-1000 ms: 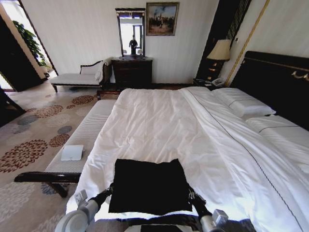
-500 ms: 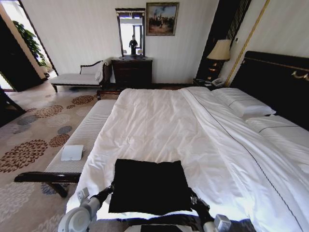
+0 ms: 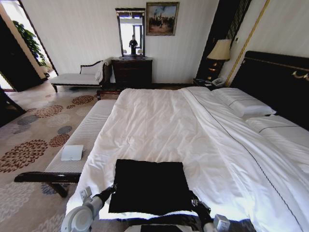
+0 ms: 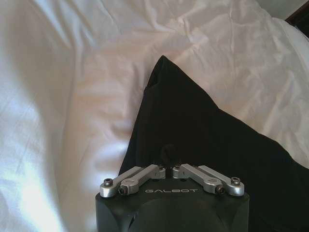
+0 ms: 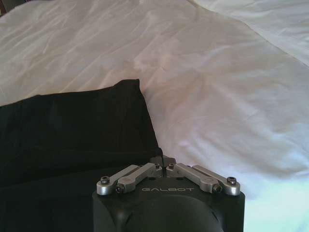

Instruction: Fold the clothes on the bed.

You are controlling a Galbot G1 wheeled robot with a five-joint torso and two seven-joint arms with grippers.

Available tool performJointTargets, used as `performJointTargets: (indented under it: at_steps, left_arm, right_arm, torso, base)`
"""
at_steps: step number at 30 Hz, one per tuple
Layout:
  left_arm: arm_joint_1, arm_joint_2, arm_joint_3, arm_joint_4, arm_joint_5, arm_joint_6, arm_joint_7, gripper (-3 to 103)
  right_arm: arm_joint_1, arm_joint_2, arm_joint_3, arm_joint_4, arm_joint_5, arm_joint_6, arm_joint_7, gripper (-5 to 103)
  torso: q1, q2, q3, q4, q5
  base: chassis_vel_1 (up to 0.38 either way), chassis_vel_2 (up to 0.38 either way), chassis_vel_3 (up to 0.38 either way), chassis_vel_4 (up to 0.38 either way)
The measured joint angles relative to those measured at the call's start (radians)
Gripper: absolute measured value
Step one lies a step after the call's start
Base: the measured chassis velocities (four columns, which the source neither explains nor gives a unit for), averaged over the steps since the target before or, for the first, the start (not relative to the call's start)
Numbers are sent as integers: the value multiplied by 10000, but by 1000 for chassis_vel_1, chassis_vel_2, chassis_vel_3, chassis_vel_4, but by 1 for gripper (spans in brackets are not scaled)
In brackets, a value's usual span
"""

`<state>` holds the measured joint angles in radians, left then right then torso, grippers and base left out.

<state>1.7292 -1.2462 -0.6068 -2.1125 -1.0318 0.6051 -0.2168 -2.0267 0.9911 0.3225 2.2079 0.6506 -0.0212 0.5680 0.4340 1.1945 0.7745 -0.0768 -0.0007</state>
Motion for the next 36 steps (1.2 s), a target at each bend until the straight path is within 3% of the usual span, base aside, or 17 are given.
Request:
performJointTargets:
  at_steps: [5, 19, 24, 25, 28, 30, 33, 34, 36]
  left_arm:
    - [65, -42, 83, -35, 44, 35, 2, 1]
    - [485, -6, -315, -523, 110, 140, -81, 1]
    - [724, 64, -652, -1061, 125, 168, -145, 0]
    - [724, 64, -652, -1061, 125, 168, -145, 0]
    - [805, 43, -769, -1678, 104, 207, -93, 11]
    - [836, 42, -781, -1903, 73, 285, -93, 17]
    - [835, 23, -765, -2242, 14, 482, -127, 34]
    - [789, 13, -761, -2250, -23, 552, -192, 34]
    - [738, 7, -760, -2234, -51, 593, -253, 39]
  right_arm:
    - [-302, -89, 31, 445, 100, -468, 400, 0]
    - [112, 32, -90, 188, -271, -318, 316, -2]
    - [-38, 68, -65, 583, -293, -301, 623, 19]
    - [-38, 68, -65, 583, -293, -301, 623, 19]
    - [-62, 44, 62, 981, 3, -368, 969, 36]
    - [23, 26, 133, 1040, 106, -386, 1028, 36]
    - [575, -29, 304, 976, 404, -416, 1113, 52]
    - [834, -42, 328, 885, 548, -431, 1110, 58]
    - [1035, -48, 342, 812, 679, -438, 1066, 58]
  torso:
    - [0, 0, 0, 0, -1]
    - [0, 0, 0, -1, 0]
    - [0, 0, 0, 0, -1]
    - [0, 0, 0, 0, -1]
    - [-1, 0, 0, -1, -1]
    - [0, 0, 0, -1, -1]
    - [-1, 0, 0, 0, 0]
    - [0, 0, 0, 1, 1]
    - [0, 0, 0, 1, 1]
  base:
    - [0, 0, 0, 0]
    - [0, 0, 0, 0]
    - [0, 0, 0, 0]
    - [0, 0, 0, 0]
    - [0, 0, 0, 0]
    - [0, 0, 0, 0]
    - [0, 0, 0, 0]
    - [0, 0, 0, 0]
    - [0, 0, 0, 0]
